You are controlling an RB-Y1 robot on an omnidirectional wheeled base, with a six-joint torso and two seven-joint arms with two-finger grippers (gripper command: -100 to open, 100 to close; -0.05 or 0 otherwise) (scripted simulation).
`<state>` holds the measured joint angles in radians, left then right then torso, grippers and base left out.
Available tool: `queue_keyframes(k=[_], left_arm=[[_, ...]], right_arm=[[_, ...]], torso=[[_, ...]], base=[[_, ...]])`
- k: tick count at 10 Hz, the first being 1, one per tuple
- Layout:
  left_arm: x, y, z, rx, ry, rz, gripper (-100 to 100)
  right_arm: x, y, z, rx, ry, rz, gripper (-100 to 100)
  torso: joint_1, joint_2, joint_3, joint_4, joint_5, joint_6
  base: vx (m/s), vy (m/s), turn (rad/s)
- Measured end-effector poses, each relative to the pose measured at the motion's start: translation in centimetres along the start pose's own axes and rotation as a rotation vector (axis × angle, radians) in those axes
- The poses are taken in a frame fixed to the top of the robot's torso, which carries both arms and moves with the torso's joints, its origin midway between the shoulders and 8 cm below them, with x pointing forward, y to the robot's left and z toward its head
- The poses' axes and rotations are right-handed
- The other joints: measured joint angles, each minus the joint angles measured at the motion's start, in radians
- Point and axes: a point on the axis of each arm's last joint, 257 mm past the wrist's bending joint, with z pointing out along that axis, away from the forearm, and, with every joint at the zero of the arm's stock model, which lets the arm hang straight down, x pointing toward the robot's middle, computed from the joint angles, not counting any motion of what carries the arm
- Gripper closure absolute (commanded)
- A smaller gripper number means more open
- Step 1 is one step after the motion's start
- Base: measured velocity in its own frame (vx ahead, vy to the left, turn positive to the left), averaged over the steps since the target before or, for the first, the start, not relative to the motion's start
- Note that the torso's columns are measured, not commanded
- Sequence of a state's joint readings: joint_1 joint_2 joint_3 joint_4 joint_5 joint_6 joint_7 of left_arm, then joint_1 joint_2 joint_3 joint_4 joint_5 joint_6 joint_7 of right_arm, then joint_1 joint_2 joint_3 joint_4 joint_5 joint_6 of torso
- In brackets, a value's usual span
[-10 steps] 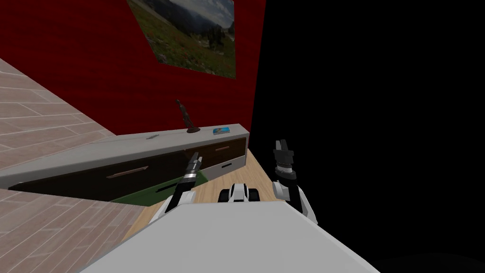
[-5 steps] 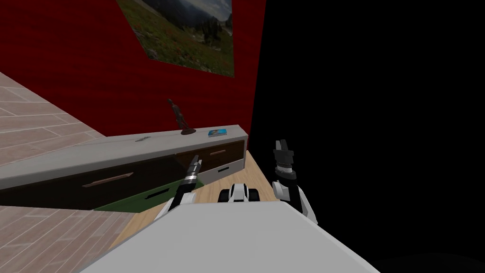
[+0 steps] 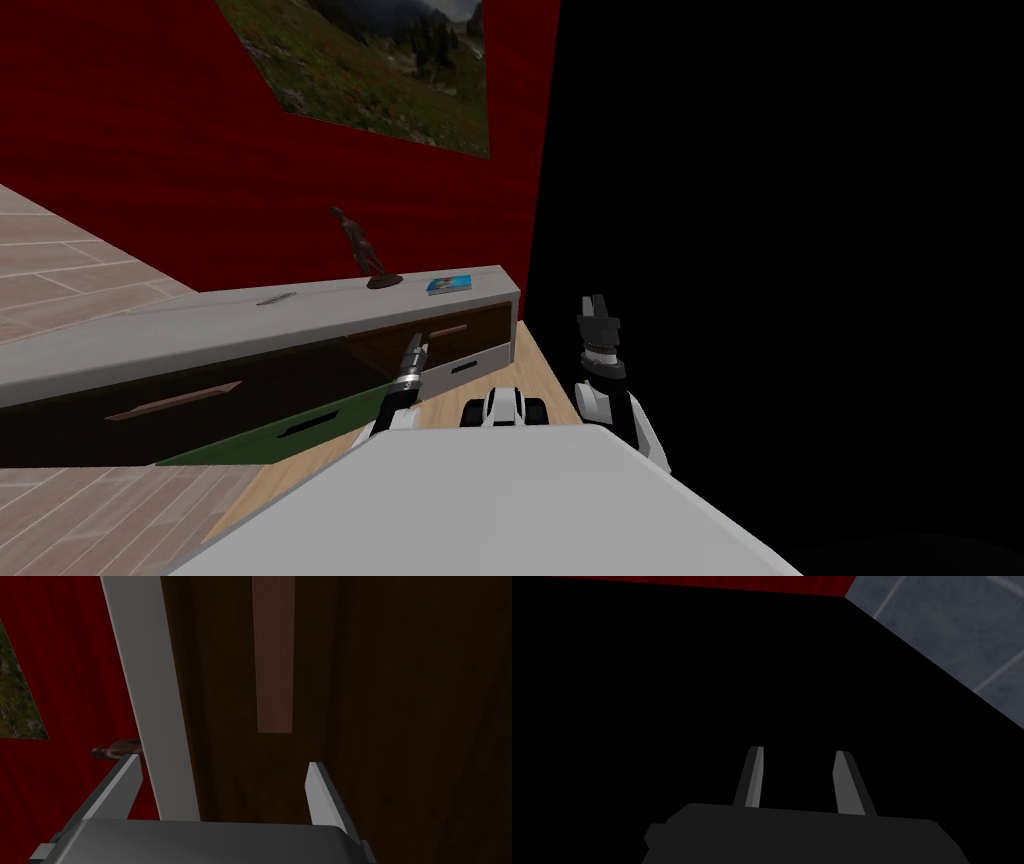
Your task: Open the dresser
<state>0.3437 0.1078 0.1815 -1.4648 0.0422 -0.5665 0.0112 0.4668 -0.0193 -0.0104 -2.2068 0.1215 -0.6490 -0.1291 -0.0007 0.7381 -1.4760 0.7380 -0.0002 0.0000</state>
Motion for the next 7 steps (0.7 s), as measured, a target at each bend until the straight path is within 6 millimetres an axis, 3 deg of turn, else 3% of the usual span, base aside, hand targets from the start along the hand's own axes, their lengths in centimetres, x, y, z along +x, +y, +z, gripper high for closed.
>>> queue_keyframes(k=[4,7], left_arm=[[1.4,3.3,-1.5,-0.062,-0.049,-0.072,-100],[2.5,4.0,-1.9,-0.081,-0.069,-0.111,-100]], right_arm=[[0.0,0.0,0.0,0.000,0.000,0.000,0],[0.0,0.0,0.0,0.000,0.000,0.000,0]], torso=[[0.002,0.001,0.000,0.000,0.000,0.000],[0.002,0.002,0.001,0.001,0.001,0.000]], base=[[0.078,-0.058,0.018],[0.008,-0.019,0.032]])
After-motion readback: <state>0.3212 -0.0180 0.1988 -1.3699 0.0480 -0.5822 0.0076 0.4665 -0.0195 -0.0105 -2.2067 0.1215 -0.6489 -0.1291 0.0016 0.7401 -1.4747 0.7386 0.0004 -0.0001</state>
